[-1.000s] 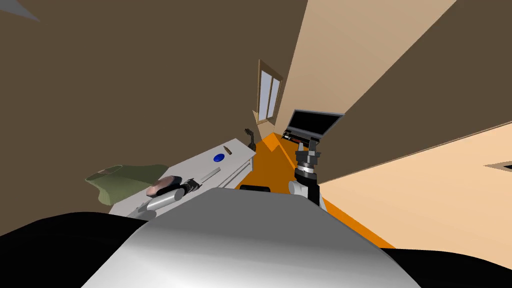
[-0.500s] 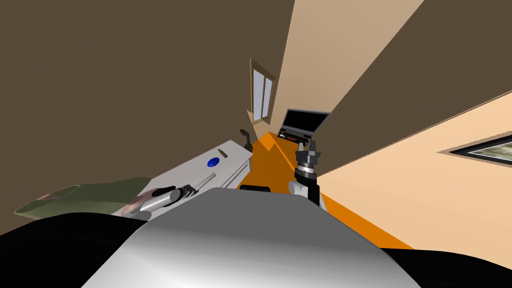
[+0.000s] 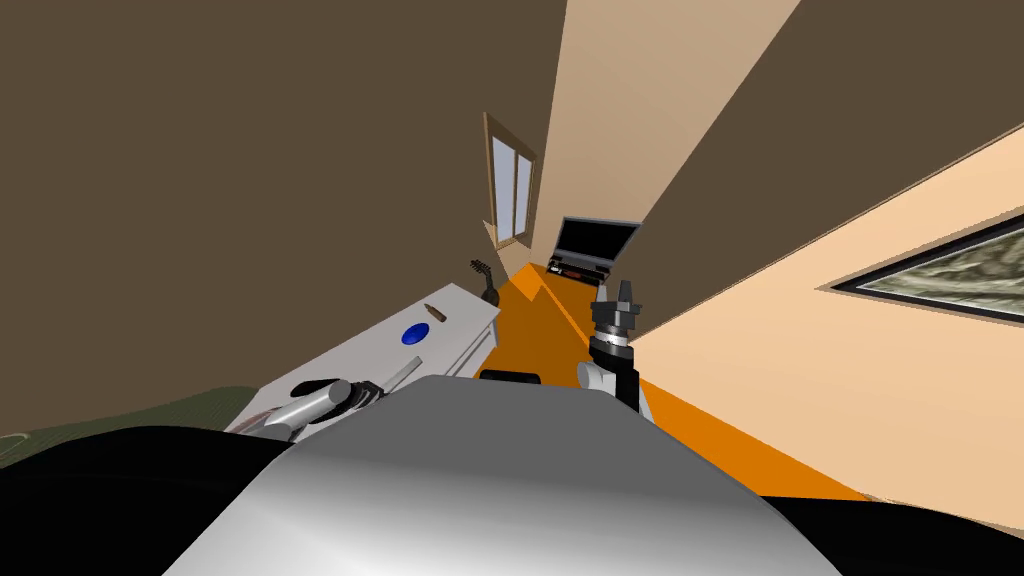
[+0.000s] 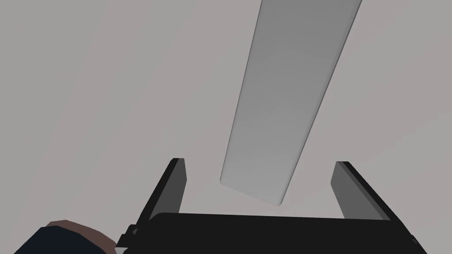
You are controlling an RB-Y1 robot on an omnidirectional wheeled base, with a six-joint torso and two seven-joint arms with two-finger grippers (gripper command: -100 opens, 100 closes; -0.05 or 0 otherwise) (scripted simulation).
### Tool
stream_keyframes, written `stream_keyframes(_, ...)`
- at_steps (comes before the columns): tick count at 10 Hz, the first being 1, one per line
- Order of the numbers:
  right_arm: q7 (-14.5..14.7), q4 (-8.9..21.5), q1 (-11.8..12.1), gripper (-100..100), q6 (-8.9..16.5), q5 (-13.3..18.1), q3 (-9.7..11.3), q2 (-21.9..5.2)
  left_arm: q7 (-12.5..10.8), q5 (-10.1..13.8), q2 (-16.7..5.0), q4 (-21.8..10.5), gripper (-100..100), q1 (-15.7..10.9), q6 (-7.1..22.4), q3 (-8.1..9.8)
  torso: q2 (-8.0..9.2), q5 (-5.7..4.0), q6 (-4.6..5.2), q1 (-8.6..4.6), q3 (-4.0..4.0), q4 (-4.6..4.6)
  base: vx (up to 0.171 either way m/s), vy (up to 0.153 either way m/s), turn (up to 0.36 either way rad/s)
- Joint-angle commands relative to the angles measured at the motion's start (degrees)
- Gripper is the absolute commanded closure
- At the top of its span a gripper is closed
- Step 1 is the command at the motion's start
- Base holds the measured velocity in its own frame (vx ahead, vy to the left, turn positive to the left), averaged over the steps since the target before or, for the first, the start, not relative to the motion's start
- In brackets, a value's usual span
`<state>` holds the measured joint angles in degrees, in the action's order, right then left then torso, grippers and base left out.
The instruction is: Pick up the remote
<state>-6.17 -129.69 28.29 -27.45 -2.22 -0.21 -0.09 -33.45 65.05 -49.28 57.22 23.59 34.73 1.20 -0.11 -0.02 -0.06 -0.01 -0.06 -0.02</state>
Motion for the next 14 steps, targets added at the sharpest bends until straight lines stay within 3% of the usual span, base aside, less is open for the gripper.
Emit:
stream_keyframes(1, 0.00, 0.00, 0.00, 0, 0.00, 0.00, 0.00, 0.00, -0.80, 0.25, -0.10, -0.38, -100, -0.10, 1.85, -0.48, 0.00, 0.00, 0.00, 0.00, 0.00, 0.00, 0.026, 0.020, -0.115)
stream_keyframes(5, 0.00, 0.00, 0.00, 0, 0.00, 0.00, 0.00, 0.00, -0.14, 5.61, -1.64, -4.46, -100, -0.95, 7.93, -2.35, -0.01, 0.00, -0.02, 0.00, -0.01, 0.00, 0.036, 0.022, -0.178)
stream_keyframes(6, 0.00, 0.00, 0.00, 0, 0.00, 0.00, 0.00, 0.00, -0.14, 5.61, -1.64, -4.46, -100, -0.95, 8.36, -2.35, -0.04, 0.01, 0.00, 0.01, -0.02, -0.01, 0.029, 0.028, -0.086)
stream_keyframes(10, 0.00, 0.00, 0.01, 0, 0.00, 0.00, 0.00, 0.00, 0.61, 9.79, -2.35, -7.39, -100, -1.62, 13.42, -4.00, 0.02, 0.01, -0.03, 0.01, 0.01, 0.00, 0.023, 0.026, -0.140)
stream_keyframes(11, 0.00, 0.00, 0.01, 0, 0.00, 0.00, -0.01, 0.00, 0.60, 9.20, -2.19, -7.08, -100, -1.55, 12.57, -3.82, 0.03, 0.01, -0.05, 0.02, 0.02, 0.00, 0.009, 0.016, -0.021)
stream_keyframes(12, 0.00, 0.00, 0.01, 0, 0.00, 0.00, -0.01, 0.00, 0.51, 9.27, -2.21, -7.04, 0, -1.51, 12.78, -3.86, 0.07, 0.00, -0.07, -0.03, 0.04, 0.01, 0.000, 0.000, 0.000)
stream_keyframes(13, 0.00, 0.00, 0.01, 0, 0.00, 0.00, -0.01, 0.00, 2.36, 7.84, -1.33, -8.24, -100, -2.57, 13.11, -2.63, 0.11, -0.01, -0.07, -0.08, 0.06, 0.02, 0.032, 0.011, 0.148)
stream_keyframes(14, 0.00, 0.00, 0.02, 0, 0.00, 0.00, -0.01, 0.00, 4.20, 6.42, -0.45, -9.43, -100, -3.63, 13.46, -1.41, 0.03, -0.01, -0.11, -0.07, 0.02, 0.00, 0.071, 0.003, 0.242)
